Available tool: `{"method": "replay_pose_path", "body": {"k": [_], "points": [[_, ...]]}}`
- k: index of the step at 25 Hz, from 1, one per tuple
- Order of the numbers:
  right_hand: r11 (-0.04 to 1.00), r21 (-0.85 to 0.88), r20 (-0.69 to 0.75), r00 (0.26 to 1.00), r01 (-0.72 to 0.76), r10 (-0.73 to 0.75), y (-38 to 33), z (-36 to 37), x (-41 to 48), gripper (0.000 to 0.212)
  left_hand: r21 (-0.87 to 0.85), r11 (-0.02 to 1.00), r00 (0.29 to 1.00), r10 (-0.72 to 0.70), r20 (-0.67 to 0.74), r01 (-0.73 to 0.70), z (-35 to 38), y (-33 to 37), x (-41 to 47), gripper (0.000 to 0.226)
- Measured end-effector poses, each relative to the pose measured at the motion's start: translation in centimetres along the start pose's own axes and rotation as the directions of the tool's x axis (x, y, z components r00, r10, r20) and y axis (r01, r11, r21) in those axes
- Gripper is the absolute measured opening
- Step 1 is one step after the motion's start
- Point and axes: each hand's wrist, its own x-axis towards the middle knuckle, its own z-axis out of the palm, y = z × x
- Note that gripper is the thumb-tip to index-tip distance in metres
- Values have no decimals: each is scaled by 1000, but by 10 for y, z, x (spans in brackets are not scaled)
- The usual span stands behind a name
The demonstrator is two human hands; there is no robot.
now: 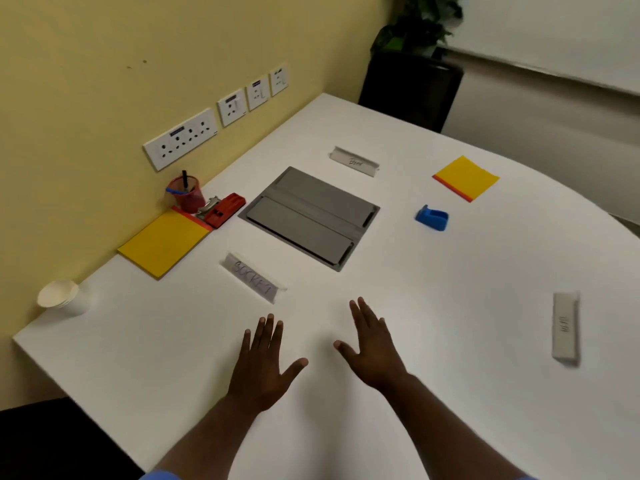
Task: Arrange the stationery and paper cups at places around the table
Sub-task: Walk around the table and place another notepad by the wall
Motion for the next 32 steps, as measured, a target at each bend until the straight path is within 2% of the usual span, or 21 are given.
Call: {"method": "replay_pose_path", "body": {"k": [5, 11, 22, 32], "points": [[999, 7, -50, 998, -39, 39, 36, -32, -53, 90, 37, 997, 997, 72, -4, -72, -4, 65, -16, 106], [994, 33, -119, 987, -105, 108, 88, -72, -86, 89, 54, 981, 983, 185, -10, -184, -13, 140, 5, 103], [970, 78, -227, 943, -232, 244, 149, -109, -111, 89, 119, 927, 935, 354, 29, -355, -10, 224, 43, 102], [929, 27, -325, 876, -368, 357, 165, -123, -228, 91, 147, 854, 867, 494, 67, -499, -3, 300, -22, 103]]}}
